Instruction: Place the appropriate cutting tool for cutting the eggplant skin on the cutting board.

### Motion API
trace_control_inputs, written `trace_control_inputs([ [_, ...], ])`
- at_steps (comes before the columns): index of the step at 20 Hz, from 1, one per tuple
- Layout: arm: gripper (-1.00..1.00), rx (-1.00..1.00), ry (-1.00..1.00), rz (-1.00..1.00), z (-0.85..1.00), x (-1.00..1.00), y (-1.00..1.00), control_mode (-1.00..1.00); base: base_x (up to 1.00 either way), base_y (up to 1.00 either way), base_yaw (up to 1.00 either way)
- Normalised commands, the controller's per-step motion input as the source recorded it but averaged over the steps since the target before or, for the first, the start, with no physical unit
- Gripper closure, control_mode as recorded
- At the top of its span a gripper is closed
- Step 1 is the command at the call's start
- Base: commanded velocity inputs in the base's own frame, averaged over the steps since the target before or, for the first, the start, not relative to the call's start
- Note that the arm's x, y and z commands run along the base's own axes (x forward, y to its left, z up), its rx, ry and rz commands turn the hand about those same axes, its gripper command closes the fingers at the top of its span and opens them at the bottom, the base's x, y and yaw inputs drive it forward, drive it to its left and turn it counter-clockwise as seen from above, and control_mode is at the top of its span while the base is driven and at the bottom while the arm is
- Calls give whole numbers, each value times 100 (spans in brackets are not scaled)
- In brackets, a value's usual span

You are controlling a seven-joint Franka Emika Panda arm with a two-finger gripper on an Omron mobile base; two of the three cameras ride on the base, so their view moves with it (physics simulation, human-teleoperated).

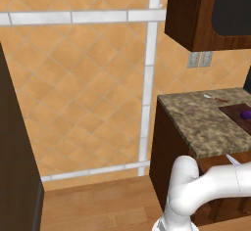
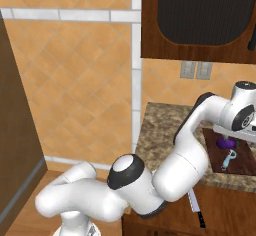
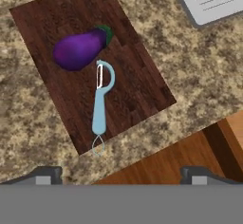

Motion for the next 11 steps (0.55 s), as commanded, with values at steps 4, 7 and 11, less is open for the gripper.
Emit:
trace_control_inputs([
  [4,-100,1,0,0,0,-38,6,-100,0,0,0],
  [7,-100,0,0,0,5,-77,21,-100,0,0,0],
  [11,-100,0,0,0,21,-78,23,-100,0,0,0],
])
